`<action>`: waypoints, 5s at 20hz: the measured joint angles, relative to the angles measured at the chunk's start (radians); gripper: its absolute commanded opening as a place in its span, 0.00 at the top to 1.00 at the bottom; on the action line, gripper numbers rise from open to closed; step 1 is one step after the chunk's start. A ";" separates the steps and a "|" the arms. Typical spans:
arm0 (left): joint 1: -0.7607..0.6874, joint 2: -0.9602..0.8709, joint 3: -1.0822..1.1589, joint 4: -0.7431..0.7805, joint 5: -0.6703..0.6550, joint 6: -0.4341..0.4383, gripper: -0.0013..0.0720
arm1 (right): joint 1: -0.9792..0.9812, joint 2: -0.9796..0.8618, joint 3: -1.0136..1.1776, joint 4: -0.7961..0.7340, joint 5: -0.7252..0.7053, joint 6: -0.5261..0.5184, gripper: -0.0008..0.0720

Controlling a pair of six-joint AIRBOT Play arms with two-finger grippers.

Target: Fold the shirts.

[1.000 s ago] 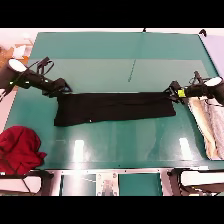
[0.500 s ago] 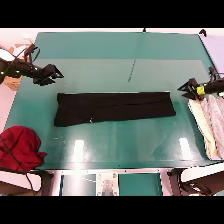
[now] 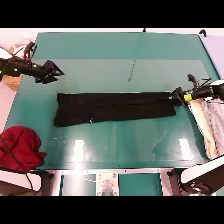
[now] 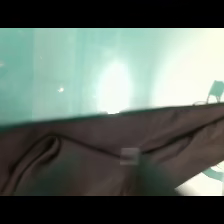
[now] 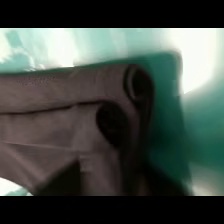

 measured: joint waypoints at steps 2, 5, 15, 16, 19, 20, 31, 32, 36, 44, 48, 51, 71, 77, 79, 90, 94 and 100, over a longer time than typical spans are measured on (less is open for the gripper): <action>-0.008 0.000 0.000 -0.016 -0.009 0.011 0.95 | 0.023 -0.007 0.012 -0.003 0.007 -0.016 0.97; -0.074 -0.005 0.000 -0.026 -0.015 0.031 0.95 | 0.037 -0.002 0.051 -0.020 0.024 -0.018 0.97; -0.637 -0.246 0.059 -0.023 0.217 0.058 0.95 | 0.044 0.332 0.220 0.039 0.270 0.073 0.97; -0.680 -0.283 0.085 -0.021 0.232 0.058 0.95 | 0.045 0.367 0.229 0.048 0.289 0.084 0.97; -0.770 -0.379 0.177 -0.033 0.262 0.047 0.95 | 0.045 0.460 0.245 0.075 0.324 0.108 0.97; -0.788 -0.407 0.208 -0.037 0.270 0.038 0.95 | 0.046 0.485 0.247 0.085 0.332 0.116 0.97; -0.813 -0.523 0.386 -0.133 0.280 -0.030 0.95 | 0.107 0.569 0.253 0.203 0.372 0.175 0.97; -0.797 -0.507 0.388 -0.136 0.267 -0.034 0.95 | 0.110 0.570 0.253 0.202 0.372 0.182 0.97; -0.685 -0.396 0.393 -0.096 0.134 -0.053 0.95 | 0.153 0.571 0.246 0.206 0.344 0.224 0.97; -0.355 -0.118 0.391 0.320 -0.209 -0.177 0.95 | 0.578 0.498 0.118 0.208 0.010 0.298 0.96; -0.239 -0.037 0.390 0.399 -0.283 -0.195 0.95 | 0.882 0.322 0.087 0.239 -0.307 0.310 0.79; -0.203 -0.014 0.389 0.419 -0.313 -0.198 0.95 | 1.081 0.144 0.110 0.287 -0.529 0.309 0.35; -0.178 0.000 0.389 0.441 -0.329 -0.185 0.95 | 0.439 0.110 -0.021 0.097 -0.180 0.249 0.23; -0.178 0.000 0.389 0.436 -0.335 -0.187 0.95 | 0.502 0.027 -0.053 0.209 -0.179 0.146 0.65; -0.178 0.000 0.389 0.436 -0.338 -0.187 0.95 | 0.518 0.016 -0.048 0.214 -0.186 0.135 0.95; -0.178 0.000 0.389 0.435 -0.353 -0.187 0.95 | 0.284 0.304 0.199 0.250 -0.089 0.196 0.97; -0.178 0.000 0.389 0.435 -0.354 -0.186 0.95 | 0.031 0.396 0.302 0.251 -0.037 0.270 0.97; -0.178 0.000 0.389 0.434 -0.354 -0.185 0.95 | -0.315 0.426 0.367 0.246 0.020 0.358 0.97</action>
